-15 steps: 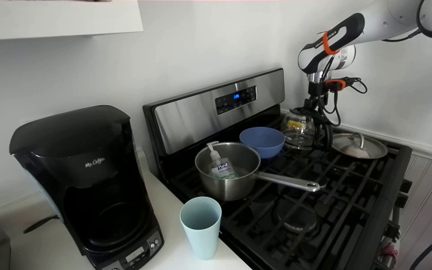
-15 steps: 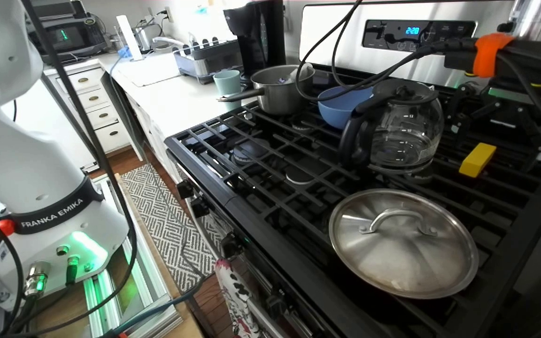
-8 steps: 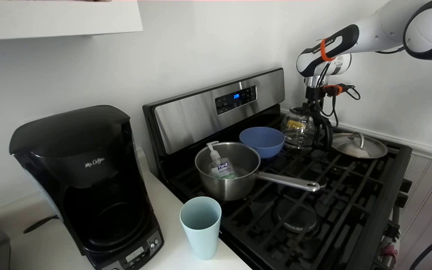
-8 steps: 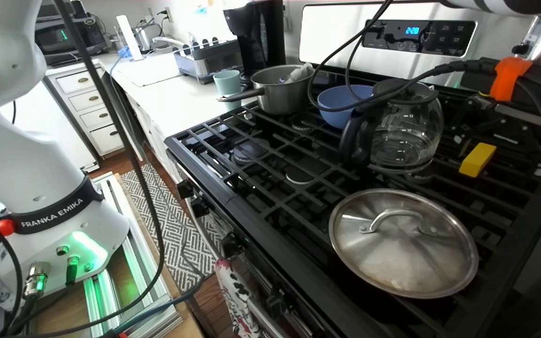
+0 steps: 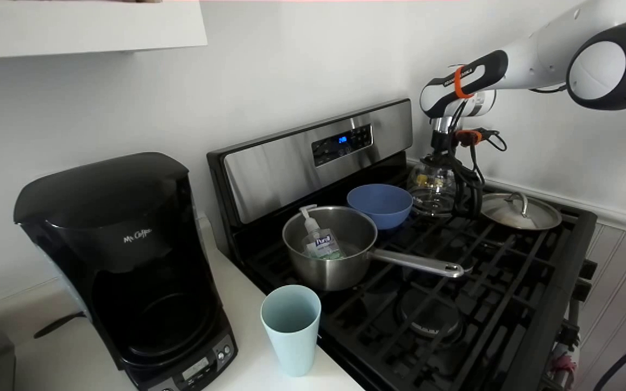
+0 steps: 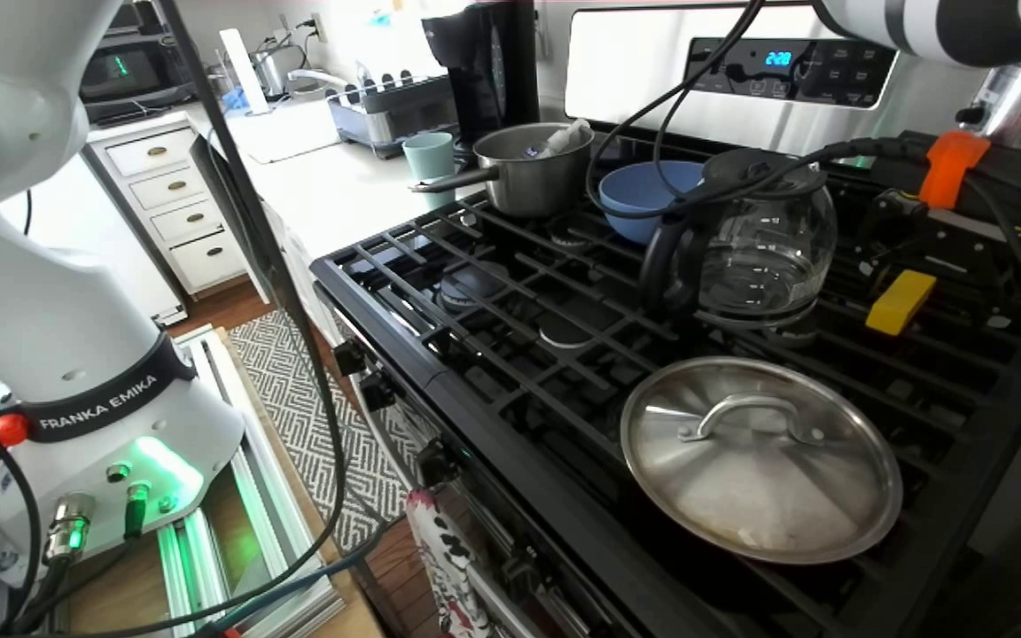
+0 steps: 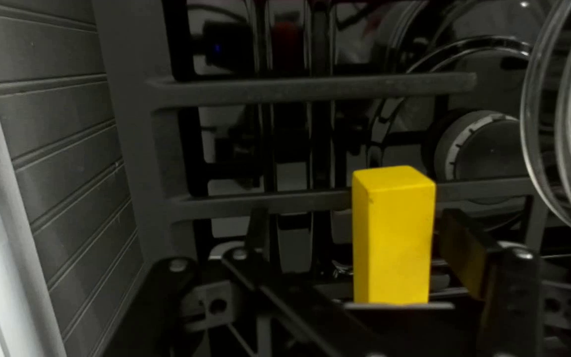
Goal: Put the yellow block in the blue bowl
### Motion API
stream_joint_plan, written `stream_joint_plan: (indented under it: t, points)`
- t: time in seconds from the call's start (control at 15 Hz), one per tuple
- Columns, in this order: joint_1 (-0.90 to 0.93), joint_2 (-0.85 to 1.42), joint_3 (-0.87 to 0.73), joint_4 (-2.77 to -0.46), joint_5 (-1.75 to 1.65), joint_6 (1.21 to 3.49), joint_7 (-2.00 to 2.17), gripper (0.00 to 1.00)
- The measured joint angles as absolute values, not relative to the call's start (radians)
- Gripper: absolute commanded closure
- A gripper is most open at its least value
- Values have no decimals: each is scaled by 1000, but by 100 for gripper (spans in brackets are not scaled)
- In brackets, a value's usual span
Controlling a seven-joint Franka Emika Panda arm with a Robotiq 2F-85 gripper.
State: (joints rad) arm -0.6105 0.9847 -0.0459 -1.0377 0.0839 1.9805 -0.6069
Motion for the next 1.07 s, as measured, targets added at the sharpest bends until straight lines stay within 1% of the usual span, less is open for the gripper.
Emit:
stream_joint_plan:
  t: [0.07,0.2,0.33,0.47,0.53,0.6,0.73,0.87,1.07]
  points:
    - [-610,992,-44,-1028,84,1981,-607,50]
    - [-610,1003,-42,-1012,84,1981,-607,65]
    - [-610,1006,-40,-1007,84,1981,-607,77]
    - [-610,1006,-39,-1006,84,1981,-613,92]
    - [-610,1006,-38,-1006,84,1981,-617,94]
    - [-609,1006,-37,-1006,84,1981,-619,92]
    - [-609,998,-33,-1009,84,1998,-620,92]
    - [-607,958,-29,-1040,84,2092,-620,92]
    - [-600,844,-28,-1145,84,2299,-622,92]
